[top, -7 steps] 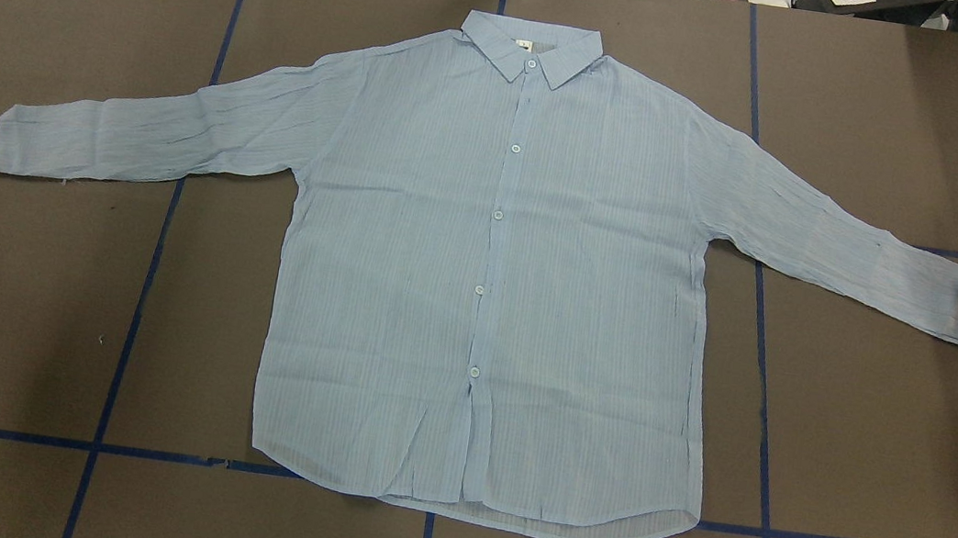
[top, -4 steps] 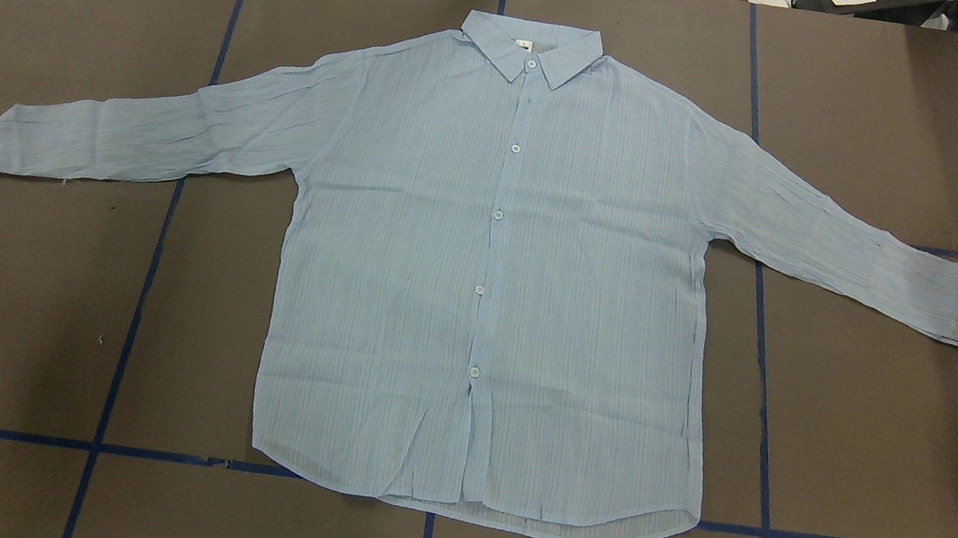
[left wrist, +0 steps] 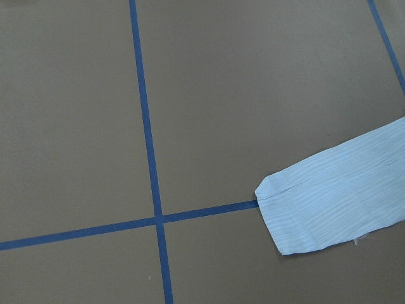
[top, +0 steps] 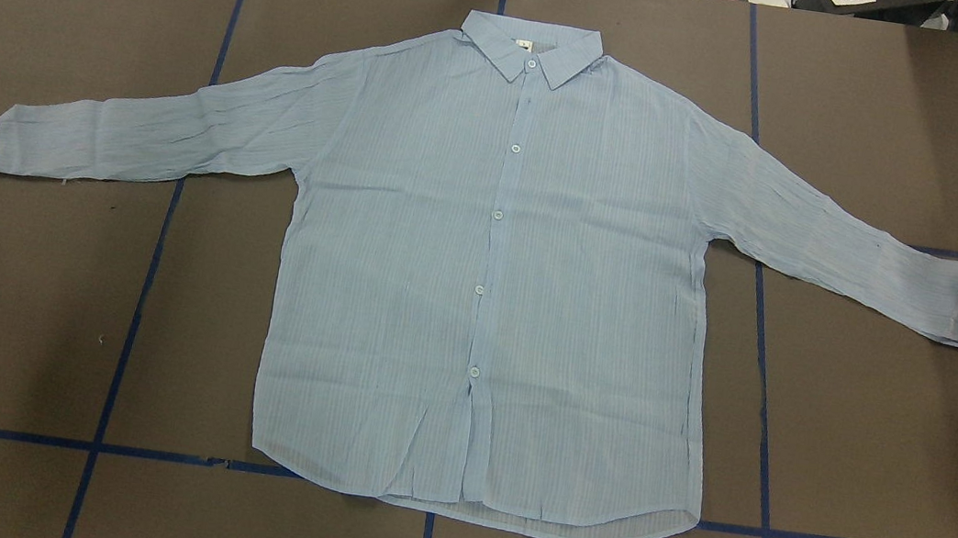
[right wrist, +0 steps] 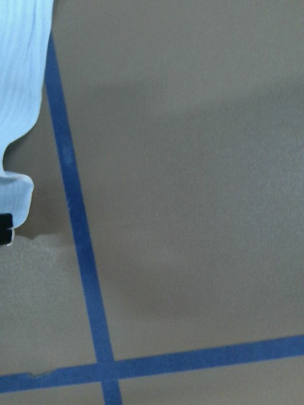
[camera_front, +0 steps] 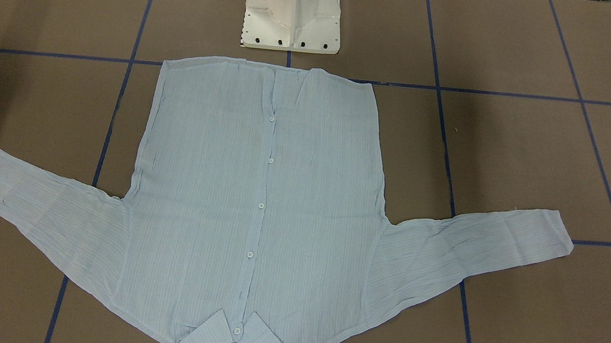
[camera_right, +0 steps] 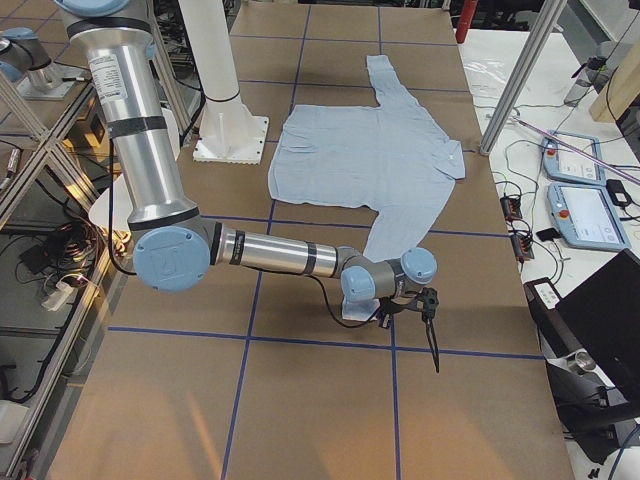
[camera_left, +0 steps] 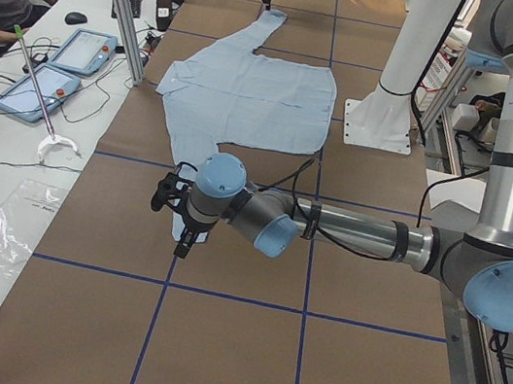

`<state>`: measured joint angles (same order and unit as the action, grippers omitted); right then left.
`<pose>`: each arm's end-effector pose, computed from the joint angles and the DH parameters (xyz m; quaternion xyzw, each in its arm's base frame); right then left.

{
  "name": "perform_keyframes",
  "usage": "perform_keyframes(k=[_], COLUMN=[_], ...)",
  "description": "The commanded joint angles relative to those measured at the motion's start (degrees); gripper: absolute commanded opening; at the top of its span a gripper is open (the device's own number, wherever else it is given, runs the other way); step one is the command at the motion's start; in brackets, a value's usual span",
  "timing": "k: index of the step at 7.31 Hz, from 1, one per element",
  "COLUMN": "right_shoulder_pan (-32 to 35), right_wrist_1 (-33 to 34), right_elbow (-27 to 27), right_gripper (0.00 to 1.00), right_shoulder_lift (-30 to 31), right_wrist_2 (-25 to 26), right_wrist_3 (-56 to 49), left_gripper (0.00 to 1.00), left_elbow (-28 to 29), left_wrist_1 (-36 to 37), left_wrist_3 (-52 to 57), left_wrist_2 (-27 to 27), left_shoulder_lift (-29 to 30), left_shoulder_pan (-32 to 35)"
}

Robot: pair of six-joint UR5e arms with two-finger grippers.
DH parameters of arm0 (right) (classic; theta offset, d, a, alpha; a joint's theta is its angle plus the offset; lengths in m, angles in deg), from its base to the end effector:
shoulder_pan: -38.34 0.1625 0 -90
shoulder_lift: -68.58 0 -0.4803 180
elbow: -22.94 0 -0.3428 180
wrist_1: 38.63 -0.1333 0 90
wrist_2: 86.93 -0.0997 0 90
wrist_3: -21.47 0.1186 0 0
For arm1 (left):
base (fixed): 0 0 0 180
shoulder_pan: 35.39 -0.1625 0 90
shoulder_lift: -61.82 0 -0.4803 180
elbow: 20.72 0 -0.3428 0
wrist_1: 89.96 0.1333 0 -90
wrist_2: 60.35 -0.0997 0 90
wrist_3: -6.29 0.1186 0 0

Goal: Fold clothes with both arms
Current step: 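Lift the cuff with the right gripper and carry it toward the collar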

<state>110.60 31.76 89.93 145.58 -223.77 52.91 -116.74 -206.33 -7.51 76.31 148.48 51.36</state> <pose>-0.1253 -0.5452 0.7534 -0.0950 -0.3921 0.0760 0.9118 -0.0220 -0.4431 0.6487 0.1709 0.4133 0.0172 0.8943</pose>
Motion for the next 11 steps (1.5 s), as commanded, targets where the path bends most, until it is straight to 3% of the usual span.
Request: perform_keyframes(k=[1, 4, 7, 9, 11], right_shoulder_pan=[0.1, -2.3, -10.7, -15.8, -21.6], right_wrist_1=[0.0, -0.1, -0.2, 0.4, -0.1], right_elbow=[4.6, 13.1, 15.9, 12.4, 4.0], right_gripper=[0.0, 0.0, 0.0, 0.0, 0.0], right_shoulder_lift=[0.8, -0.2, -10.0, -22.3, -36.3], right_wrist_2=[-1.7, -6.7, -5.4, 2.8, 11.0], right_wrist_3=[3.3, 18.8, 42.3, 58.1, 70.4], left_gripper=[1.0, 1.0, 1.0, 1.0, 1.0], left_elbow=[0.0, -0.1, 0.0, 0.0, 0.0], left_wrist_1=[0.0, 0.0, 0.0, 0.0, -0.1], left_wrist_3=[0.0, 0.1, 0.1, 0.1, 0.2], left_wrist_2=[0.1, 0.5, 0.5, 0.5, 0.5], left_shoulder_lift=[0.0, 0.0, -0.1, -0.1, -0.2], left_shoulder_pan=[0.0, 0.0, 0.0, 0.0, 0.0])
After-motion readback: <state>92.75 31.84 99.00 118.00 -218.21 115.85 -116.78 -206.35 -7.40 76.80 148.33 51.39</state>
